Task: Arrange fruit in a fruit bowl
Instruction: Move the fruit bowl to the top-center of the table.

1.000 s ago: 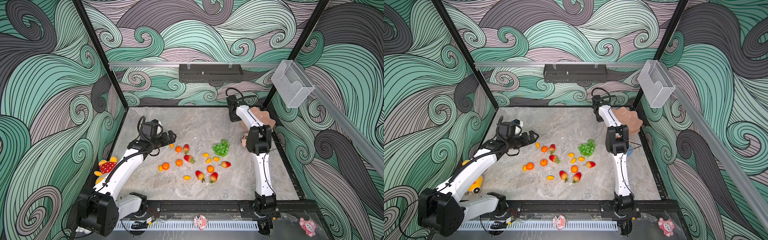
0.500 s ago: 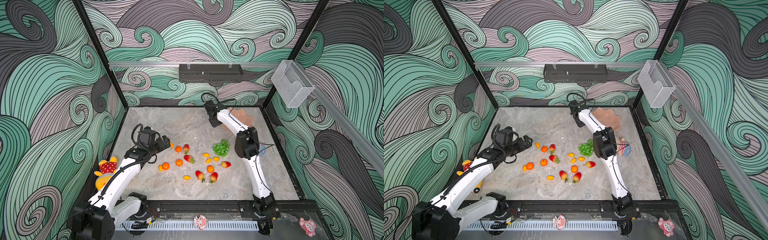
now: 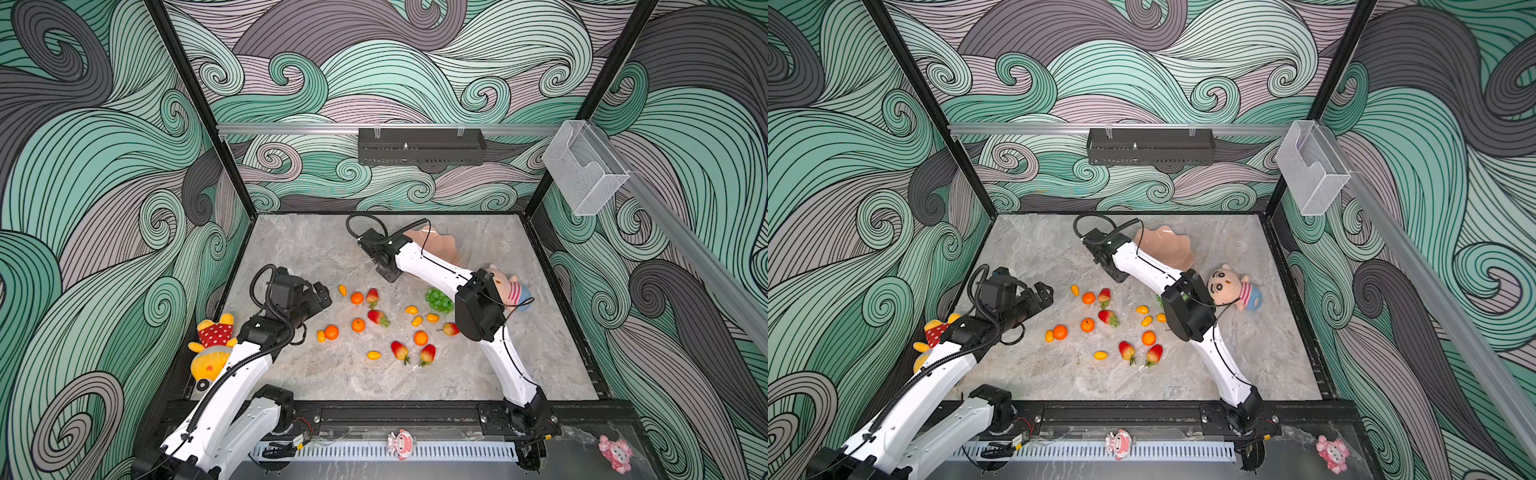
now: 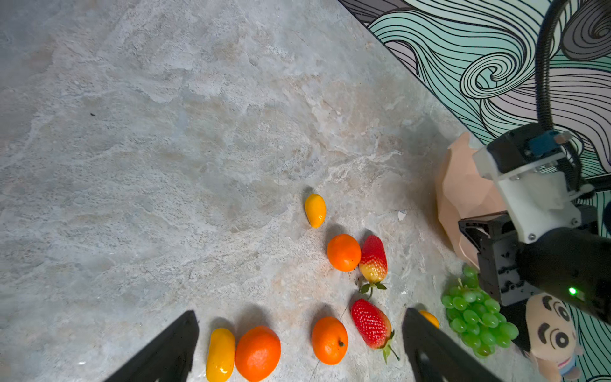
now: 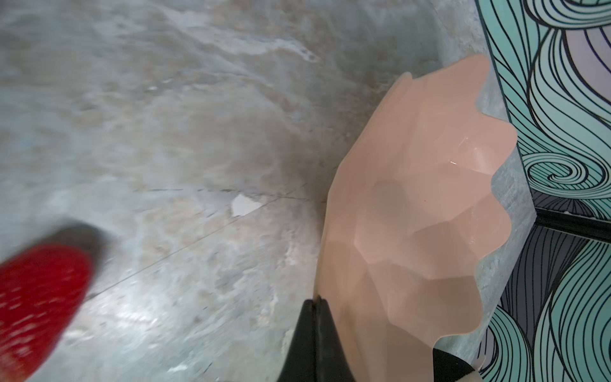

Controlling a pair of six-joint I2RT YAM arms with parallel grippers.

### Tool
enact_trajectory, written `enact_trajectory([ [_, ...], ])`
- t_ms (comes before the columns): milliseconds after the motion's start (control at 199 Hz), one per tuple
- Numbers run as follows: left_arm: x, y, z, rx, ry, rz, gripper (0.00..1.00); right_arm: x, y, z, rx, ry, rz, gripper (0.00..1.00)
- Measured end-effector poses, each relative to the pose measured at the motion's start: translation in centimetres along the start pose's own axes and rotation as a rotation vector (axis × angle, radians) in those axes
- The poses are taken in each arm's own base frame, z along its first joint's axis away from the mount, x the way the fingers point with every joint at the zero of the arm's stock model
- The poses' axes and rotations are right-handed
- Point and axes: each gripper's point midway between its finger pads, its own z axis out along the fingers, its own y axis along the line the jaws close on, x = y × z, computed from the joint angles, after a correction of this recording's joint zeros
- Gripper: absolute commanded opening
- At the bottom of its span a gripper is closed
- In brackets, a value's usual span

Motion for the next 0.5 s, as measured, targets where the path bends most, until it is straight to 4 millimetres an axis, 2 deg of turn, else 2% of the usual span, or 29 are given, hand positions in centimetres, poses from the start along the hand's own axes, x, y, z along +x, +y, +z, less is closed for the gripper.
enact_trajectory([
  [151,1.1,1.0,-0.1,-0.006,0.009,0.005,0.99,-0.4,3.1,-1.5,-0.015,-0.027,-0.064,0.00],
  [191,1.3,1.2,-0.1,-0.011,0.014,0.007,0.99,-0.5,3.5,-1.7,-0.017,-0.033,-0.072,0.03],
  [246,1.5,1.3,-0.1,-0.014,0.021,0.012,0.99,-0.6,3.8,-1.8,-0.018,-0.036,-0.077,0.07],
  [412,1.9,1.0,0.0,0.005,0.043,0.036,0.99,-0.6,3.3,-1.6,-0.017,-0.033,-0.066,0.31],
  [503,2.2,0.8,0.3,0.012,0.060,0.048,0.99,-0.7,3.0,-1.6,-0.025,-0.036,-0.047,0.36],
])
